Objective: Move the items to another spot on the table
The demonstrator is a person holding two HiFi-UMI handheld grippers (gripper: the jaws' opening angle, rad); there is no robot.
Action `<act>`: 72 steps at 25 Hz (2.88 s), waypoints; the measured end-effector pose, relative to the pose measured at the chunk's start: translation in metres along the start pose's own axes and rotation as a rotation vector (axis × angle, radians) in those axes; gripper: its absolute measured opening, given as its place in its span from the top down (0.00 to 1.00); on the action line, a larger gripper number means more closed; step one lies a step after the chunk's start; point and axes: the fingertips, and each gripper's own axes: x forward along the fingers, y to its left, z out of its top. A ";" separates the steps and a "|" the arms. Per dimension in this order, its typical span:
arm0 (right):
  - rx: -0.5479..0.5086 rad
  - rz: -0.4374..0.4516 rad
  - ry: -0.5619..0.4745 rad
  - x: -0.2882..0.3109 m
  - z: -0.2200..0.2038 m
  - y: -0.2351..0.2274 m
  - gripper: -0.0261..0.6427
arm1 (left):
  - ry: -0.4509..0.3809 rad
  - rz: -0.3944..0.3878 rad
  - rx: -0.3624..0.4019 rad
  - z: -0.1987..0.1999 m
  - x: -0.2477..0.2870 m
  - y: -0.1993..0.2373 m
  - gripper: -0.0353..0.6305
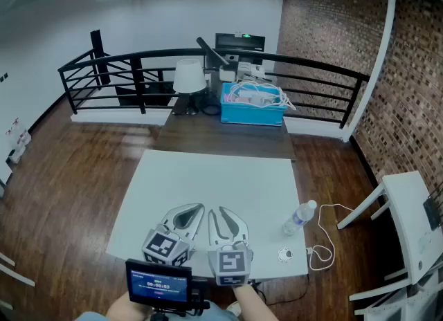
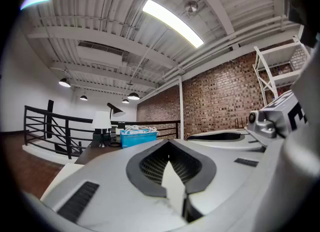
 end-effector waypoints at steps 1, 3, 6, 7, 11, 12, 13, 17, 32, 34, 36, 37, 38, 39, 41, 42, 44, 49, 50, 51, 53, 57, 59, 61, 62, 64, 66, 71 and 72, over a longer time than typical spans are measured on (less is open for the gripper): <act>-0.008 -0.008 -0.004 -0.003 -0.002 -0.006 0.83 | -0.001 -0.005 0.001 0.000 0.003 -0.005 0.93; -0.021 -0.026 -0.011 -0.008 -0.007 -0.019 0.83 | -0.003 -0.017 0.002 0.000 0.010 -0.016 0.93; -0.020 -0.062 -0.008 -0.020 -0.011 -0.040 0.79 | -0.002 -0.051 -0.008 0.000 0.021 -0.035 0.93; -0.018 -0.076 -0.006 -0.025 -0.012 -0.048 0.76 | -0.002 -0.067 -0.016 -0.001 0.027 -0.043 0.93; -0.023 -0.137 0.001 -0.045 -0.015 -0.081 0.73 | -0.001 -0.130 -0.023 -0.003 0.049 -0.077 0.93; -0.024 -0.154 0.004 -0.050 -0.016 -0.089 0.72 | -0.001 -0.144 -0.025 -0.003 0.054 -0.086 0.93; -0.025 -0.173 0.005 -0.056 -0.017 -0.099 0.70 | -0.002 -0.158 -0.027 -0.003 0.059 -0.095 0.93; -0.027 -0.244 0.005 -0.078 -0.019 -0.135 0.66 | -0.006 -0.208 -0.033 -0.006 0.081 -0.128 0.93; 0.001 -0.375 0.038 -0.133 -0.044 -0.231 0.55 | 0.018 -0.303 -0.042 -0.022 0.138 -0.213 0.93; 0.007 -0.377 0.045 -0.134 -0.049 -0.237 0.53 | 0.024 -0.304 -0.042 -0.026 0.140 -0.217 0.93; 0.012 -0.375 0.053 -0.134 -0.054 -0.241 0.52 | 0.031 -0.302 -0.042 -0.028 0.143 -0.219 0.93; 0.018 -0.373 0.058 -0.133 -0.056 -0.243 0.52 | 0.035 -0.301 -0.042 -0.029 0.144 -0.219 0.93; 0.030 -0.372 0.062 -0.131 -0.060 -0.245 0.52 | 0.039 -0.298 -0.042 -0.030 0.145 -0.219 0.93; 0.049 -0.372 0.062 -0.129 -0.063 -0.248 0.51 | 0.043 -0.295 -0.043 -0.032 0.147 -0.218 0.93; 0.087 -0.378 0.067 -0.125 -0.070 -0.257 0.47 | 0.055 -0.289 -0.042 -0.036 0.150 -0.218 0.93; 0.095 -0.380 0.077 -0.124 -0.074 -0.260 0.46 | 0.063 -0.288 -0.042 -0.039 0.152 -0.218 0.93; 0.099 -0.375 0.100 -0.121 -0.084 -0.265 0.44 | 0.078 -0.281 -0.043 -0.046 0.154 -0.217 0.93; 0.078 -0.346 0.162 -0.108 -0.112 -0.276 0.41 | 0.094 -0.253 -0.045 -0.054 0.166 -0.210 0.93; 0.074 -0.345 0.170 -0.105 -0.115 -0.278 0.40 | 0.096 -0.247 -0.044 -0.055 0.169 -0.208 0.93; 0.074 -0.344 0.175 -0.103 -0.119 -0.281 0.40 | 0.099 -0.241 -0.043 -0.057 0.171 -0.205 0.93; 0.079 -0.340 0.185 -0.096 -0.127 -0.285 0.40 | 0.108 -0.228 -0.044 -0.060 0.176 -0.200 0.93; 0.081 -0.330 0.188 -0.082 -0.138 -0.295 0.40 | 0.127 -0.207 -0.045 -0.065 0.184 -0.194 0.93; 0.081 -0.314 0.184 -0.076 -0.140 -0.296 0.40 | 0.137 -0.197 -0.046 -0.069 0.187 -0.192 0.93; 0.068 -0.290 0.181 -0.071 -0.140 -0.294 0.41 | 0.144 -0.191 -0.044 -0.071 0.189 -0.189 0.93; 0.059 -0.281 0.178 -0.069 -0.139 -0.293 0.45 | 0.145 -0.189 -0.043 -0.071 0.189 -0.189 0.93; 0.045 -0.277 0.168 -0.068 -0.137 -0.291 0.52 | 0.147 -0.186 -0.041 -0.071 0.191 -0.187 0.93; 0.040 -0.277 0.164 -0.068 -0.137 -0.291 0.52 | 0.147 -0.183 -0.042 -0.071 0.192 -0.187 0.93; 0.043 -0.276 0.176 -0.066 -0.138 -0.293 0.53 | 0.143 -0.184 -0.043 -0.069 0.192 -0.185 0.93; 0.042 -0.280 0.178 -0.066 -0.137 -0.293 0.53 | 0.141 -0.184 -0.043 -0.068 0.192 -0.184 0.93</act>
